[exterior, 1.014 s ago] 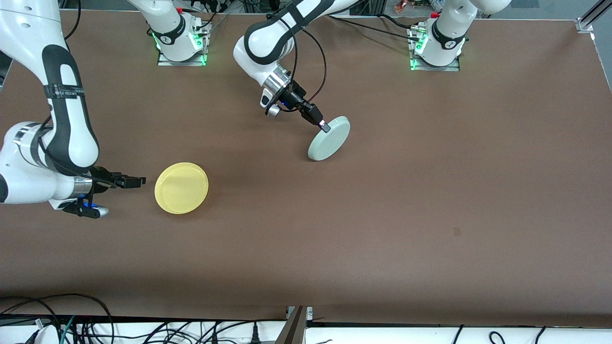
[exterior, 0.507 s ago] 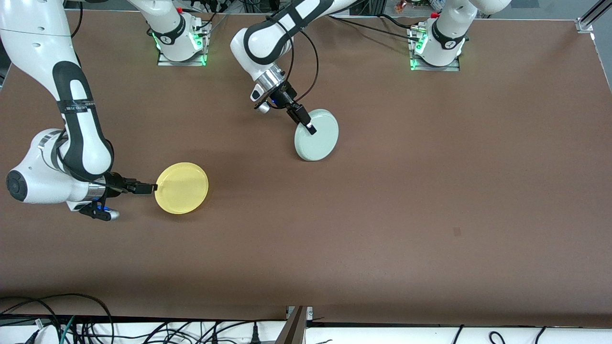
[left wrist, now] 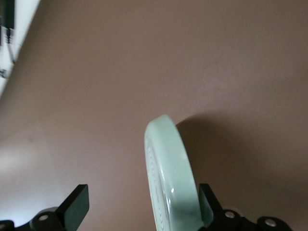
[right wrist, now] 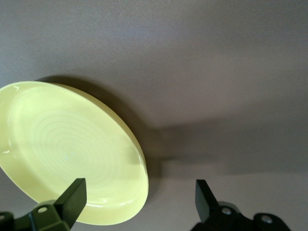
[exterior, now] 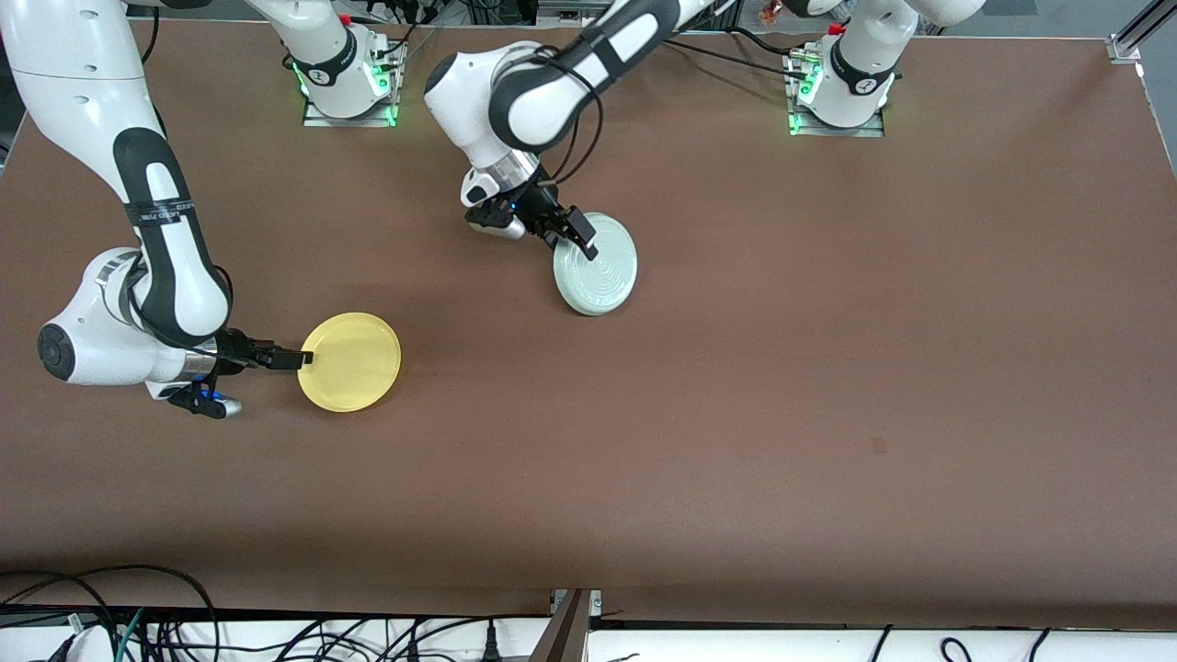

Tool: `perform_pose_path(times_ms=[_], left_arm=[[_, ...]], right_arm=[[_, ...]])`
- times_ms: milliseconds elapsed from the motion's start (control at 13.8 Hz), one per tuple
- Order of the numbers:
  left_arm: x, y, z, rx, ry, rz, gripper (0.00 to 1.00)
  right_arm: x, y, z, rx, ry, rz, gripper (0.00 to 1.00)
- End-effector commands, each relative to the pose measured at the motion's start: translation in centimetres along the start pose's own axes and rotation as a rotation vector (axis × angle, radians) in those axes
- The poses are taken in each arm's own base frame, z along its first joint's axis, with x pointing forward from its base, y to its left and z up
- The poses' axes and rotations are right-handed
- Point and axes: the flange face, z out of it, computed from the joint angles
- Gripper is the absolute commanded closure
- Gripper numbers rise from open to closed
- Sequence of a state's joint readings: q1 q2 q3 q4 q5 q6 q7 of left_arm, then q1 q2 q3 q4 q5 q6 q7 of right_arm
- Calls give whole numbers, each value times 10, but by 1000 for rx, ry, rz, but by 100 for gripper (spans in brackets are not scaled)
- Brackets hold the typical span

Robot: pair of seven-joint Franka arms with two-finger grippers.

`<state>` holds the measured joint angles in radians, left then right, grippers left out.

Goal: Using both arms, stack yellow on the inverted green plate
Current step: 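Lower the green plate upside down while the right gripper grasps the yellow plate, then release the green plate and withdraw the left gripper to its side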

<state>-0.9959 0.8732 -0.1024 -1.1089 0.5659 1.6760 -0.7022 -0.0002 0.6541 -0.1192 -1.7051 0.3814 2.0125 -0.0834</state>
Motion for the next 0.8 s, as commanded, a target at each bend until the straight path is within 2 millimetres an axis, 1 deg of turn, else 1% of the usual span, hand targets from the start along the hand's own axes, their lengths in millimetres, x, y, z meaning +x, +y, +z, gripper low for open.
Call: perform_pose_path(times_ms=[0, 72, 145, 290, 362, 435, 507, 580, 652, 725], left_arm=[[23, -22, 5, -132, -15, -110, 0], [31, -33, 8, -210, -45, -147, 0], [39, -44, 6, -278, -55, -186, 0], [55, -65, 13, -398, -75, -248, 0], [61, -72, 15, -451, -80, -280, 0], [67, -83, 18, -473, -83, -303, 0], [73, -105, 13, -478, -72, -330, 0], [78, -128, 15, -473, -69, -355, 0], [83, -157, 9, -478, -62, -391, 0], [88, -187, 14, -477, -68, -429, 0]], right_arm=[[1, -7, 15, 18, 4, -18, 0], [1, -7, 20, 17, -2, -19, 0], [1, -7, 24, 16, -5, -18, 0], [0, -5, 30, 12, -1, -16, 0], [1, -6, 31, 11, 1, -18, 5], [1, -7, 30, 12, 3, -18, 21], [0, -7, 31, 11, 1, -19, 46], [0, -7, 31, 11, 0, -19, 67], [0, -7, 30, 12, -4, -20, 87], [-1, -8, 29, 13, -5, -20, 100]])
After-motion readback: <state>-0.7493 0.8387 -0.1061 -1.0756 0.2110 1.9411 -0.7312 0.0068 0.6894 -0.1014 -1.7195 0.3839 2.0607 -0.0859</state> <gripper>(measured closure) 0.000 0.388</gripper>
